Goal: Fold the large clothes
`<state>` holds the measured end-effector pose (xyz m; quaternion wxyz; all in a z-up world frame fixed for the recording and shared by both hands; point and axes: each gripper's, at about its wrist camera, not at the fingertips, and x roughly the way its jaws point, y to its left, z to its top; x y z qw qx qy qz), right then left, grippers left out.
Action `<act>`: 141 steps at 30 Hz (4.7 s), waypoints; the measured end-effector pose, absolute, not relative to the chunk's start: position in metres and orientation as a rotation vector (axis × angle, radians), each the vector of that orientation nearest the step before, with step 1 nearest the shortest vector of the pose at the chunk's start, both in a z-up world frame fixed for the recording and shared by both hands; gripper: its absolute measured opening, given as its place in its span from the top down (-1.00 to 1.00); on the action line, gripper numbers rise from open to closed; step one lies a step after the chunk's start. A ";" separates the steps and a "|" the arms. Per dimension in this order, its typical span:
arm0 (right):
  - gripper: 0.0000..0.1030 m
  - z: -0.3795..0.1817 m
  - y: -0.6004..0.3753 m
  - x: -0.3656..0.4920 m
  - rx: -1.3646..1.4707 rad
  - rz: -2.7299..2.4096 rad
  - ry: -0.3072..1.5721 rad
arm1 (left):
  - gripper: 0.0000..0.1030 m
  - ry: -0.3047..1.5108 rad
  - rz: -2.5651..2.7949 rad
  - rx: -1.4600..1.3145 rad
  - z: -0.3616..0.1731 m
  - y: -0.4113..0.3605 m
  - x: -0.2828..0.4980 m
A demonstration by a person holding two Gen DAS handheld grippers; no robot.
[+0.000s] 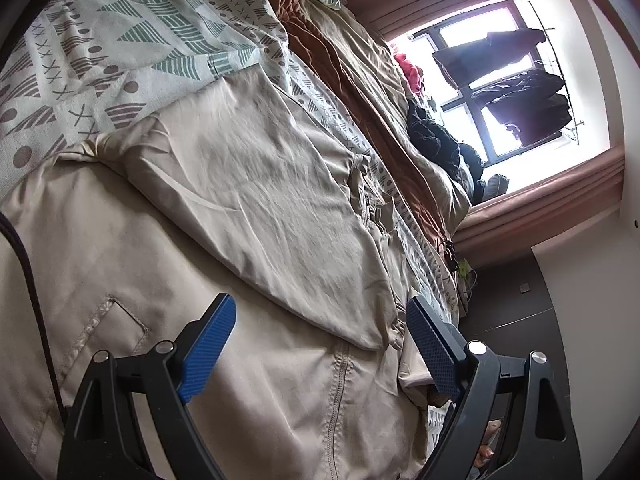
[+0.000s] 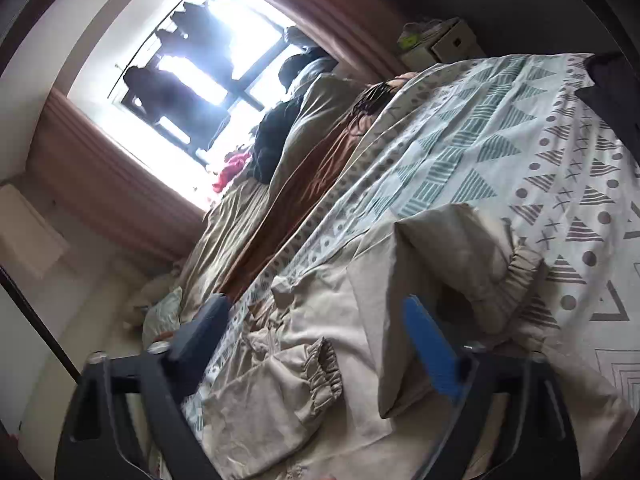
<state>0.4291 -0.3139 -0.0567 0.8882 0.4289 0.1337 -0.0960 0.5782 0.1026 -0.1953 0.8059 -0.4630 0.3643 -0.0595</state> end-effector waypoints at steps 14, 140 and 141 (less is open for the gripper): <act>-0.83 -0.116 -0.337 0.440 1.105 -0.058 0.341 | -0.71 0.800 -0.105 -0.947 -0.199 0.085 0.587; -0.66 -0.100 -0.166 0.514 0.641 0.096 0.725 | -0.71 0.743 0.012 -0.889 -0.156 0.149 0.541; -0.66 -0.098 -0.169 0.507 0.637 0.083 0.719 | -0.71 0.738 0.011 -0.870 -0.152 0.147 0.539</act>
